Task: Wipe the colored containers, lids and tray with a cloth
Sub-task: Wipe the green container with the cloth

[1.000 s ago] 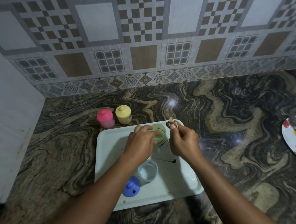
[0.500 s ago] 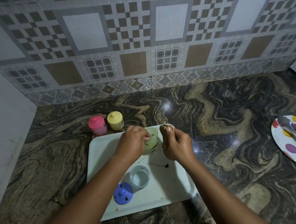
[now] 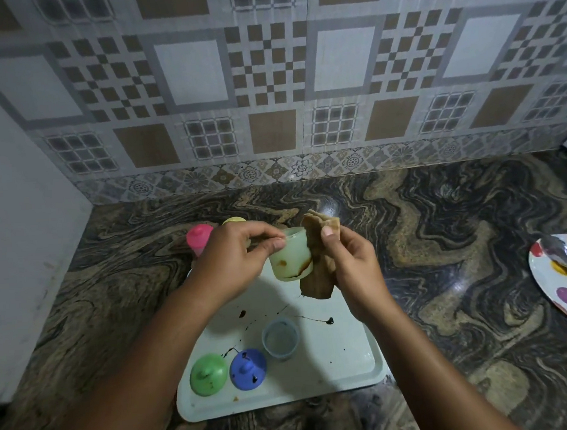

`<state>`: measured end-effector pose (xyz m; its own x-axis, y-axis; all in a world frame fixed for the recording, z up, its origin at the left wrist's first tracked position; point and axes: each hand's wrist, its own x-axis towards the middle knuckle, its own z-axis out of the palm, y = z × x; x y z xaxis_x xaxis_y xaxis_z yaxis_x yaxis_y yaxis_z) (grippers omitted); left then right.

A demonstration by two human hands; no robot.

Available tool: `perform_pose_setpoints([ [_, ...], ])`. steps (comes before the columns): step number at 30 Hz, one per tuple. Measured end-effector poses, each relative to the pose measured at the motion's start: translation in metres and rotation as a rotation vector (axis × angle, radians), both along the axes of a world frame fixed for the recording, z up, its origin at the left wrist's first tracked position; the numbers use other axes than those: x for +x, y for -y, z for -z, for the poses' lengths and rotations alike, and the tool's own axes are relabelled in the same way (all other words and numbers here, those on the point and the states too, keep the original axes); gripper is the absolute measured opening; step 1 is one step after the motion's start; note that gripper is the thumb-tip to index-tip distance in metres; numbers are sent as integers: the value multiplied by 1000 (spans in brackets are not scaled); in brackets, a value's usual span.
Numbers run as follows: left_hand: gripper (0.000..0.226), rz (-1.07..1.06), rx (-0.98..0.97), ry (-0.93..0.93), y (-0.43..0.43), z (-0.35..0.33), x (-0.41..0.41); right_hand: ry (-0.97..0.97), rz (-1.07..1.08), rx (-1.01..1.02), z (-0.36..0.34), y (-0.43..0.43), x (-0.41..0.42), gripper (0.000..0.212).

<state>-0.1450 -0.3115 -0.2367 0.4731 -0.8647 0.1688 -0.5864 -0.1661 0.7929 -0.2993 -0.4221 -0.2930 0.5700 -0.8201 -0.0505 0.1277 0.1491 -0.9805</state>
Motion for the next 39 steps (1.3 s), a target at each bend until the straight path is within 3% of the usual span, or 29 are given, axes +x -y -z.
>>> perform_pose_setpoints([
  [5, 4, -9, -36, 7, -5, -7, -8, 19, -87, -128, -14, -15, -7, 33],
  [8, 3, -89, -85, -46, -5, -7, -4, 9, -252, -229, -20, -26, -10, 18],
  [10, 4, -108, -108, -88, -6, -8, -1, -40, -283, -291, -19, -30, -11, 45],
  [12, 6, -102, -115, -123, -7, -10, 1, -75, -242, -310, -19, -32, -11, 54],
  [17, 22, -8, -76, -365, -11, -13, 10, 49, -155, -230, -19, -31, -13, 30],
  [19, 15, -4, -76, -426, -12, -13, 13, 67, -188, -214, -17, -32, -13, 25],
  [21, 8, -15, -96, -501, -11, -14, 11, 27, -204, -240, -14, -35, -12, 29],
  [25, 9, -29, -100, -507, -8, -18, 2, -58, -95, -400, -13, -41, -10, 57],
  [30, 14, 33, -121, -600, -10, -22, 2, 44, -39, -301, -16, -45, -10, 46],
  [32, 11, 16, -119, -562, -10, -21, 4, 42, -40, -357, -17, -47, -9, 52],
  [36, 10, -50, -117, -228, -5, -19, -3, -101, 115, -913, -4, -42, -5, 85],
  [37, 8, -51, -138, -191, -5, -21, -4, -102, 126, -914, -4, -41, -5, 87],
  [39, 13, -12, -142, -277, -7, -25, -2, -67, 105, -686, -10, -43, -7, 80],
])
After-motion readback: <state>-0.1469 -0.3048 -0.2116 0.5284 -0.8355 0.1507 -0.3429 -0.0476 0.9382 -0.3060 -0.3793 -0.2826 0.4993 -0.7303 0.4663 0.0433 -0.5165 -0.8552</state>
